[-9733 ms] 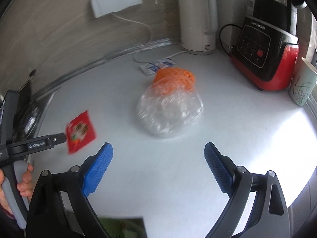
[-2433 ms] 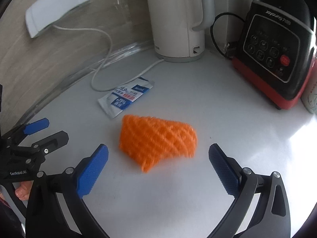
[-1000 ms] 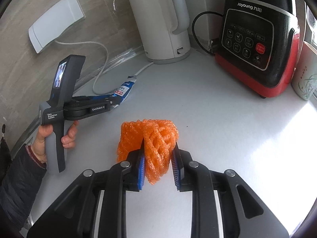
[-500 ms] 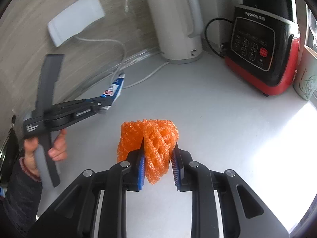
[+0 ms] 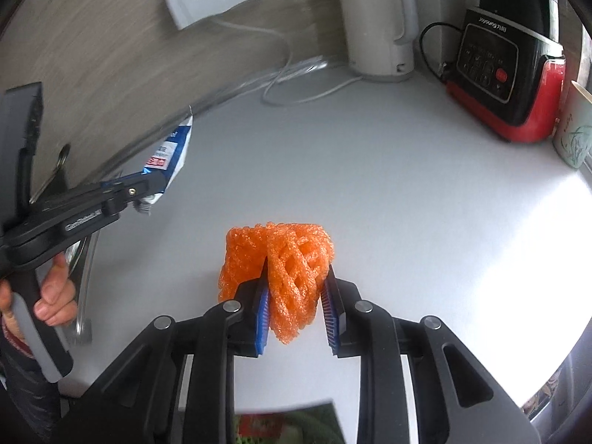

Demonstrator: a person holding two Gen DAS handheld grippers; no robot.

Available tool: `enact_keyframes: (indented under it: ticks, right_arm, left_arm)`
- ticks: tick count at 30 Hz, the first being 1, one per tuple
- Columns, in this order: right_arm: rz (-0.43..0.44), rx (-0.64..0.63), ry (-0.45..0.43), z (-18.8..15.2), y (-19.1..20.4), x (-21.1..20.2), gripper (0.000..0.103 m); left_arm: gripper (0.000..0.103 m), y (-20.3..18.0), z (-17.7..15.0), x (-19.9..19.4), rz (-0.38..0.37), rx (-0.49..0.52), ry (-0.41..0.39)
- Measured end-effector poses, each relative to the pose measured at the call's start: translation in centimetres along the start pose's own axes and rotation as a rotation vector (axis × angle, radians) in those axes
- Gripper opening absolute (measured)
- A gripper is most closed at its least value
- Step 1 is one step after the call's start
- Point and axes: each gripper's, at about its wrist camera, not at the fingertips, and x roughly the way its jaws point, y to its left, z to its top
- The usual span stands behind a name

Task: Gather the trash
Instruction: 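Carry net and wipe packet over the green basket and open both grippers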

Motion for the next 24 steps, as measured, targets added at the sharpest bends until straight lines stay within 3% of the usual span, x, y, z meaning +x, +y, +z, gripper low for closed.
enact_keyframes:
  ticks: [8,24]
  right_arm:
    - [0.054,-0.103,0.070,-5.0,1.2,-2.4,0.027]
    - [0.157,-0.322,0.260,-15.9,2.0,-5.5,0.027]
  left_arm:
    - [0.013,-1.9,-7.3,-5.6,0.024,-0.045,0.040]
    - [0.014,-6.2,-19.5,-11.1,0.070,-0.098,0.149]
